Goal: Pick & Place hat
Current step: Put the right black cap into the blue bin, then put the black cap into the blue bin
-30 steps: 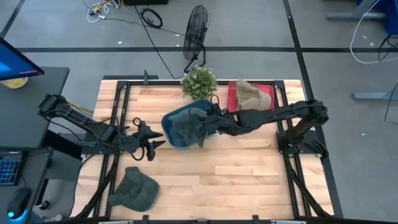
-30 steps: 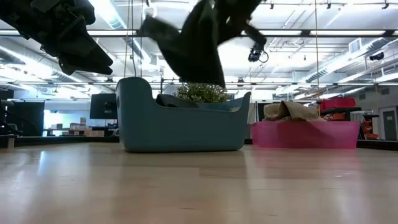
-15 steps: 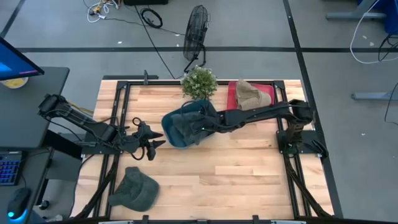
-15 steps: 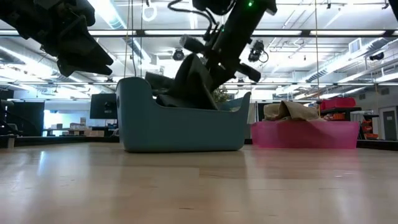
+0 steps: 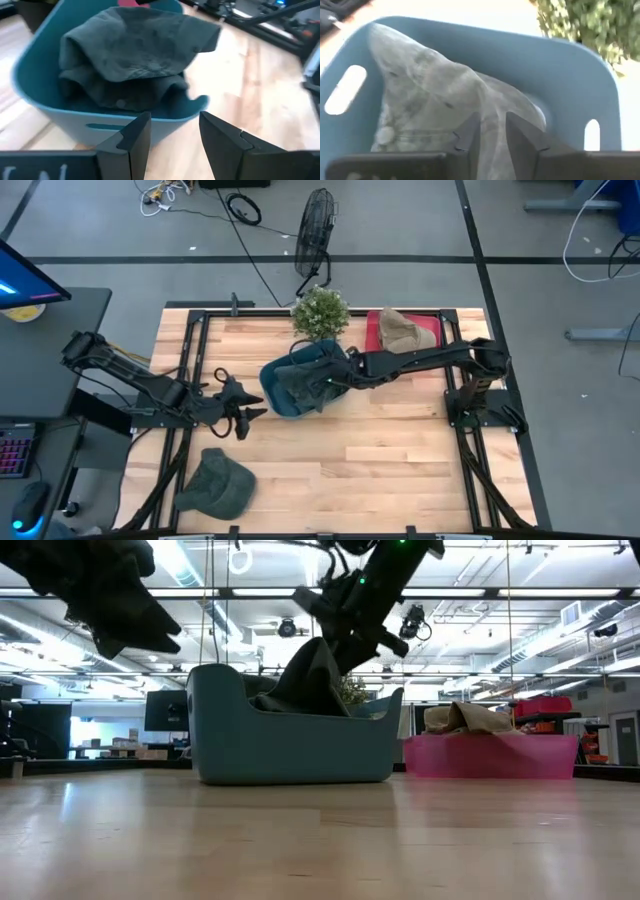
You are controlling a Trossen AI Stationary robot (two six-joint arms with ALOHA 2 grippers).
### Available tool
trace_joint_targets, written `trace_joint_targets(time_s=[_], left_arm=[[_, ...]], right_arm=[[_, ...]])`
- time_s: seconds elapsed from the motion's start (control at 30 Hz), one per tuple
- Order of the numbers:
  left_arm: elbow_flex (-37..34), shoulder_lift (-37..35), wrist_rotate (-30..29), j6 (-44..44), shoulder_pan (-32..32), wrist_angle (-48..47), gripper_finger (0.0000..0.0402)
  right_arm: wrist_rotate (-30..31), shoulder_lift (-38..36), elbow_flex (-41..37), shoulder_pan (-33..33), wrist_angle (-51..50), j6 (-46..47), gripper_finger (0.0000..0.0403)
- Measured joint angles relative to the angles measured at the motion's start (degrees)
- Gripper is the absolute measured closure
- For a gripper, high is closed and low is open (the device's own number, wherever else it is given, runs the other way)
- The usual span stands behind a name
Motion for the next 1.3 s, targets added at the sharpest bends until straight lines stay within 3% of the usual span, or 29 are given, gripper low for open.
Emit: trace_joint_targets(time_s=[0.13, 0.37, 0.5, 0.7, 0.93, 1.1, 1.3], left_arm=[[2.1, 0.0, 2.7, 0.2, 0.0, -0.3, 0.0230], [8.5, 0.0, 13.8, 0.5, 0.0, -5.1, 0.0230], [13.7, 0.0, 21.0, -5.9, 0.0, -14.8, 0.0230], [17.7, 0.0, 31.9, -22.5, -2.4, -28.1, 0.0230], [13.9, 3.0, 32.4, -46.3, -13.8, -31.9, 0.0230], [11.6, 8.8, 32.4, -62.8, -22.6, -30.3, 0.0230], [11.6, 16.0, 32.4, -70.5, -30.0, -20.3, 0.0230]], right_arm=[[-0.2, -2.4, 0.0, 0.1, 0.5, -3.0, 0.0287], [0.0, -6.8, 0.0, 2.1, 3.3, -11.2, 0.0273], [-0.3, -7.6, 0.0, 4.3, 5.8, -16.4, 0.0278], [-0.3, -7.6, 0.0, 6.6, 6.3, -19.7, 0.0284], [-0.2, -7.6, 0.0, 7.5, 7.3, -26.8, 0.0284], [-0.2, -7.6, 0.0, 7.5, 7.2, -27.7, 0.0277], [-0.2, -7.6, 0.0, 7.5, 7.1, -27.7, 0.0268]])
